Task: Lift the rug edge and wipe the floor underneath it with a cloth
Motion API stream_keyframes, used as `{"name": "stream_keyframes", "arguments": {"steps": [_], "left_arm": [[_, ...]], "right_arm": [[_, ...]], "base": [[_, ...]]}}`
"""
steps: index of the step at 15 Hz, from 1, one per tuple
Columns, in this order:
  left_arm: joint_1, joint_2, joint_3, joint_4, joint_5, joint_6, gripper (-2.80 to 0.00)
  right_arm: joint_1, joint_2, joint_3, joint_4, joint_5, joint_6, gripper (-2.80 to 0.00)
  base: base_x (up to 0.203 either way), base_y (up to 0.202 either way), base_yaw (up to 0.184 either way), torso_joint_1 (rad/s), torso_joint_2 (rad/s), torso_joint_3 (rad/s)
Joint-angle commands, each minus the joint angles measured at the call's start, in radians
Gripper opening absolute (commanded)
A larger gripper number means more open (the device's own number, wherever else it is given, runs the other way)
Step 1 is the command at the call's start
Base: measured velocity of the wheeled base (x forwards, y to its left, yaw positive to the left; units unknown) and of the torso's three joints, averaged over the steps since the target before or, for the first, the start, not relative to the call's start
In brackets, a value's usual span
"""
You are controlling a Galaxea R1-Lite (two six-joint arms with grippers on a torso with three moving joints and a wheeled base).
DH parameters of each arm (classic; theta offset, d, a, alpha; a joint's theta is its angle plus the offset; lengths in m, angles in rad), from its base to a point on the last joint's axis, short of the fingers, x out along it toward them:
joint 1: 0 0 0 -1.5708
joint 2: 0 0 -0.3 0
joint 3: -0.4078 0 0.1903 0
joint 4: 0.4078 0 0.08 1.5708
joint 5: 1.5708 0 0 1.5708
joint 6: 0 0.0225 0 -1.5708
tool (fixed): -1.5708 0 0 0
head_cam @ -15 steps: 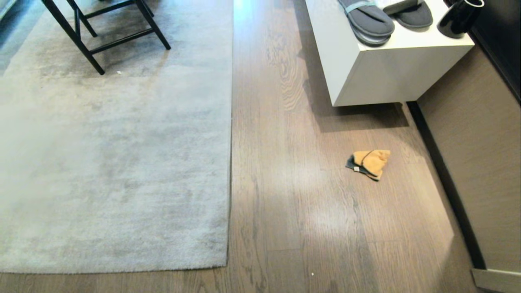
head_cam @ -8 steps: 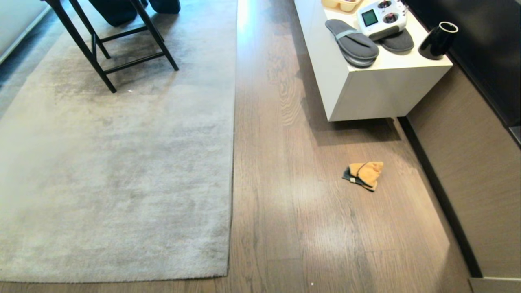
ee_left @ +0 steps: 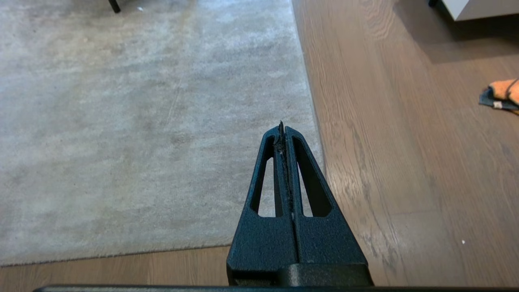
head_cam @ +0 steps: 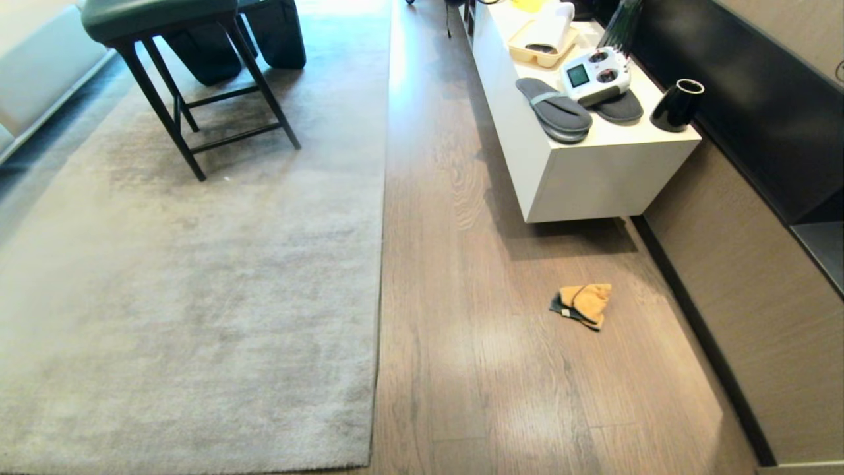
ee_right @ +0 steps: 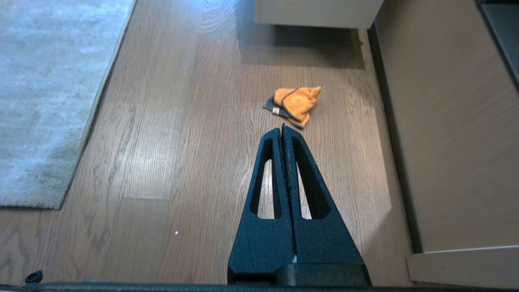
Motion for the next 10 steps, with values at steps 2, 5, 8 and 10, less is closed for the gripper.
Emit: {"name": "stream_keyframes", "arguments": {"steps": [2, 5, 8, 10], "left_arm": [[0.000, 0.000, 0.000, 0.000, 0.000, 0.000, -2.80], [0.000, 0.000, 0.000, 0.000, 0.000, 0.000, -2.80], [0.000, 0.000, 0.000, 0.000, 0.000, -0.001, -2.80], [0.000, 0.000, 0.000, 0.000, 0.000, 0.000, -2.80]], "right_arm": [[0.000, 0.001, 0.000, 0.000, 0.001, -0.001, -2.80], [0.000, 0.001, 0.000, 0.000, 0.001, -0.001, -2.80], [0.000, 0.001, 0.000, 0.000, 0.001, -0.001, -2.80], [0.000, 0.001, 0.000, 0.000, 0.001, -0.001, -2.80]], "base": [[0.000, 0.000, 0.000, 0.001, 0.00, 0.201], [0.000, 0.000, 0.000, 0.001, 0.00, 0.202], [0.000, 0.000, 0.000, 0.005, 0.00, 0.204], [0.000, 0.000, 0.000, 0.005, 0.00, 0.198]]}}
